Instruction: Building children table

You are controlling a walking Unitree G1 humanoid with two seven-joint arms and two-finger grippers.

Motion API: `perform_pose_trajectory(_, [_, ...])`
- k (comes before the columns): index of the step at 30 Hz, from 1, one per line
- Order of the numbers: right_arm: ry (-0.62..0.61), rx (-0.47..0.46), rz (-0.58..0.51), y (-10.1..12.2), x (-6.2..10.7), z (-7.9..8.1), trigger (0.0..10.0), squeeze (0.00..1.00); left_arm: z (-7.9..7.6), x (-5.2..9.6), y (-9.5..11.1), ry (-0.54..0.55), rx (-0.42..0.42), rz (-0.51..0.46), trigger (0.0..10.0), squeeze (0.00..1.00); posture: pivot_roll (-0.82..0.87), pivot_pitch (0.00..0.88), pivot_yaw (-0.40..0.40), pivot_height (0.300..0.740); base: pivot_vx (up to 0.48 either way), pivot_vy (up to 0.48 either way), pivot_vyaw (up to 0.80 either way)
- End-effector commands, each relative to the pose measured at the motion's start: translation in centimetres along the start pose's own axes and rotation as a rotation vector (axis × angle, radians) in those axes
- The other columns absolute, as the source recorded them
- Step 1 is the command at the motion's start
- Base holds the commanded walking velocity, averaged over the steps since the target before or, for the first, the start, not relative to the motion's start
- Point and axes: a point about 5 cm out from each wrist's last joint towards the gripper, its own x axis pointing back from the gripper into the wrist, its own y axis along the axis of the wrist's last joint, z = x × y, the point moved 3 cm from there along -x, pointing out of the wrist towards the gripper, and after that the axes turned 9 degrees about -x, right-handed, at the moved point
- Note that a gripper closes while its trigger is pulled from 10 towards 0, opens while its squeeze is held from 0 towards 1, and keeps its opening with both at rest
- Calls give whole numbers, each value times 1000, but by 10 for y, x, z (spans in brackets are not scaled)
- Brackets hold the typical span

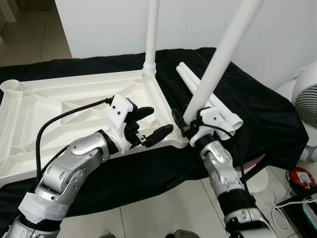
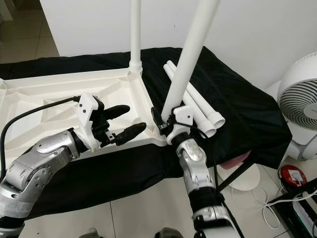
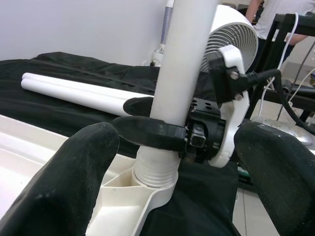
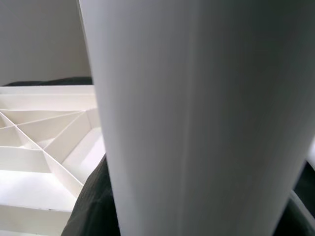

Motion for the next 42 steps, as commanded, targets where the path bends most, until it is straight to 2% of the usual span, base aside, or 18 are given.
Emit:
perform_pose_trajectory(1, [-133,-104,197,-45,17,-21,10000,0,-10,-1,5,-123,-15,-21,10000,0,36,18,-11,740,0,0,0])
perform_pose_trajectory(7, [-123,-115,205,-41,10,-20,10000,0,-9,-2,6,-120,-17,-27,10000,0,41,4,-16,740,0,0,0])
perform_pose_trajectory(16, [-139,-152,217,-44,10,-21,10000,0,-9,-2,6,-117,-21,-28,10000,0,43,0,-17,740,0,0,0])
perform_pose_trajectory(25, [-231,-126,211,-44,7,-25,10000,0,-10,-1,6,-123,-21,-28,10000,0,45,0,-16,740,0,0,0])
perform_pose_trajectory(32, [-369,-118,139,-41,9,-25,10000,0,-11,0,6,-125,-20,-27,10000,0,47,0,-17,740,0,0,0])
perform_pose_trajectory(34, [-476,-100,97,-38,10,-25,10000,0,-11,-1,6,-125,-18,-29,10000,0,48,0,-17,740,0,0,0])
perform_pose_trajectory(36, [-476,-100,97,-38,10,-25,10000,0,-11,-1,6,-125,-18,-29,10000,0,48,0,-17,740,0,0,0])
perform_pose_trajectory(42, [-596,-93,46,-32,9,-27,10000,0,-11,-2,7,-124,-19,-33,10000,0,50,0,-17,740,0,0,0])
